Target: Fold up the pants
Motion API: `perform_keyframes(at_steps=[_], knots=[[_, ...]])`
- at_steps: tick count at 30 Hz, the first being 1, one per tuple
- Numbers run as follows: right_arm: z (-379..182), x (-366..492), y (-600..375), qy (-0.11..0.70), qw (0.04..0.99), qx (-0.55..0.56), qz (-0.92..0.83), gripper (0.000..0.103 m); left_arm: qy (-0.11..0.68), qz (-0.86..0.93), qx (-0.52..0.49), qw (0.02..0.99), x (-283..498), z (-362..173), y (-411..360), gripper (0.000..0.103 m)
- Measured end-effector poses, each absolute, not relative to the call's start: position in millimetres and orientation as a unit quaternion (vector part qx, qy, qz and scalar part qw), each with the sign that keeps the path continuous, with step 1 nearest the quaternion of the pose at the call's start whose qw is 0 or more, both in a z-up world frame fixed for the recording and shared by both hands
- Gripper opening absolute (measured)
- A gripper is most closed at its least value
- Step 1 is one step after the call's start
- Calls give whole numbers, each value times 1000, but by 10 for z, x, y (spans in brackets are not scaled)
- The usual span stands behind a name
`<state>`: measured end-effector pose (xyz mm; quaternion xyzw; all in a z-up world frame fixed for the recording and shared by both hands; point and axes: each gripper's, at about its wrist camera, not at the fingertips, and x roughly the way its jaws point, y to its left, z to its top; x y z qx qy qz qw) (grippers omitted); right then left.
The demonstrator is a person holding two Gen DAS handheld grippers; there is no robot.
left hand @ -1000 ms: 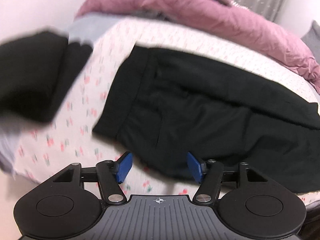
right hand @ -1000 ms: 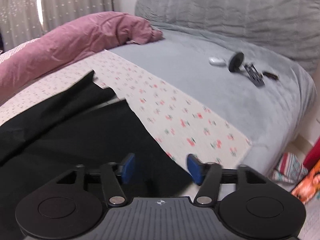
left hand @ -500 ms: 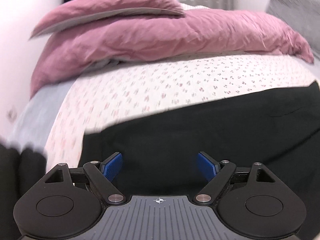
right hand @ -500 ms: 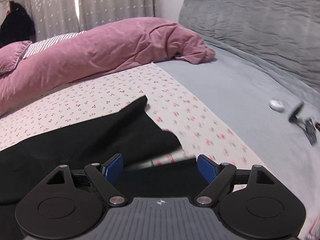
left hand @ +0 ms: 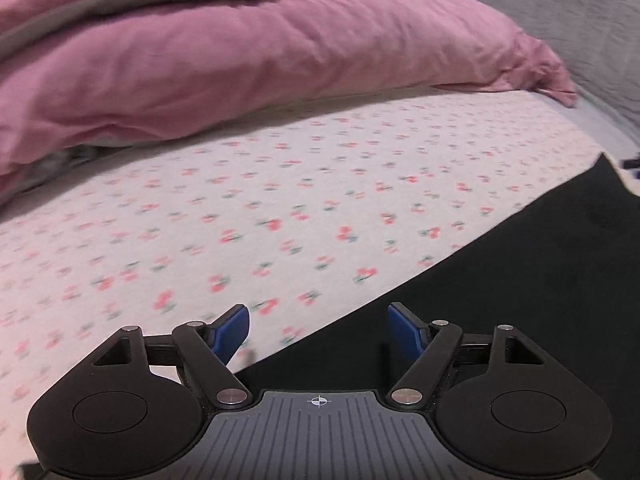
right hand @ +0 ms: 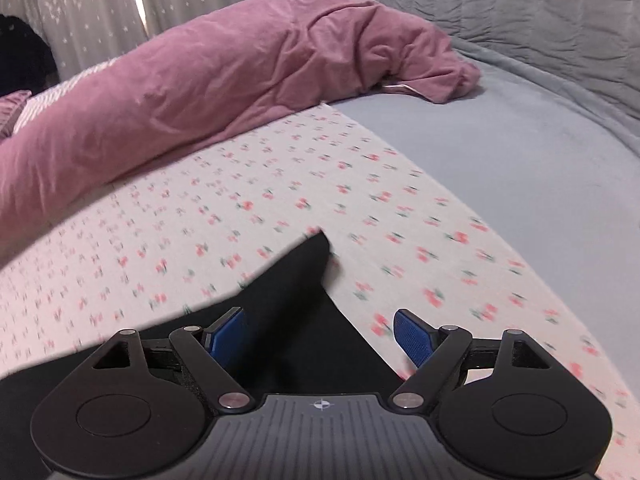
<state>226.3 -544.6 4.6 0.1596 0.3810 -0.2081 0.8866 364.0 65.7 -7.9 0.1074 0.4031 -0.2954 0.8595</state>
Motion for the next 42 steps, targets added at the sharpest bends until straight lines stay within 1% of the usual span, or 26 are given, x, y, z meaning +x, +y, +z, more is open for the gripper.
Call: perform_keyframes(at_steps=[2,4,5,6,7,8,9,10,12,17,20,22,23,26,27,28,29,30,31,35,36,37,38,39,40,42], knots=[[-31,2399,-5437,388,885,151,-207,78,421,-317,102,844,3726,-173,587,69],[-155,2516,-5396,405,880,130,-211,73,455,-332,95,821,3797,-313,519,51],[-220,2559,-5375,412,877,118,-215,69,456,-328,99,821,3785,-357,496,49],[-292,2589,-5339,418,875,106,-221,55,447,-327,106,826,3753,-365,473,41],[-322,2571,-5313,409,878,95,-231,43,441,-325,104,830,3732,-361,466,8],[-328,2558,-5273,396,883,89,-235,31,439,-324,88,833,3717,-351,471,0],[-320,2554,-5235,391,885,87,-239,3,432,-318,68,841,3692,-339,476,0],[-283,2544,-5203,386,884,83,-253,0,415,-311,65,852,3628,-318,460,0],[-175,2513,-5113,363,889,54,-273,0,376,-304,76,872,3462,-265,413,0],[138,2526,-4968,296,914,7,-278,0,304,-271,26,913,3406,-77,535,0],[178,2670,-4948,282,925,-5,-254,5,280,-231,16,932,3473,-77,530,0],[161,2721,-4991,291,921,0,-258,44,273,-191,14,943,3548,-122,518,0],[161,2704,-5019,289,920,4,-265,48,283,-174,13,943,3616,-159,496,0],[134,2600,-5162,314,908,34,-274,57,312,-160,16,936,3687,-230,454,5],[93,2553,-5207,326,903,43,-276,61,314,-162,21,935,3660,-225,419,17],[59,2512,-5266,340,897,51,-279,62,314,-168,28,934,3623,-211,389,36],[36,2459,-5323,352,889,59,-285,62,309,-173,34,934,3564,-188,348,48],[6,2412,-5354,364,882,66,-293,62,302,-175,41,936,3496,-157,310,65],[-27,2341,-5421,379,870,75,-307,62,297,-179,46,937,3424,-119,285,68],[-220,2042,-5517,427,841,116,-312,61,297,-197,59,933,3248,-10,236,69],[-268,1965,-5531,429,842,129,-302,59,298,-200,59,931,3225,4,243,71],[-292,1895,-5500,419,850,129,-293,53,298,-201,60,931,3204,10,258,73],[-295,1868,-5468,416,859,122,-274,43,299,-200,60,931,3187,9,273,75],[-290,1863,-5442,417,867,117,-247,7,301,-201,60,930,3177,-4,291,77],[-276,1872,-5421,421,870,113,-231,2,306,-205,57,928,3168,-27,310,78],[-224,1915,-5405,423,869,91,-239,1,320,-218,52,920,3142,-90,341,78]])
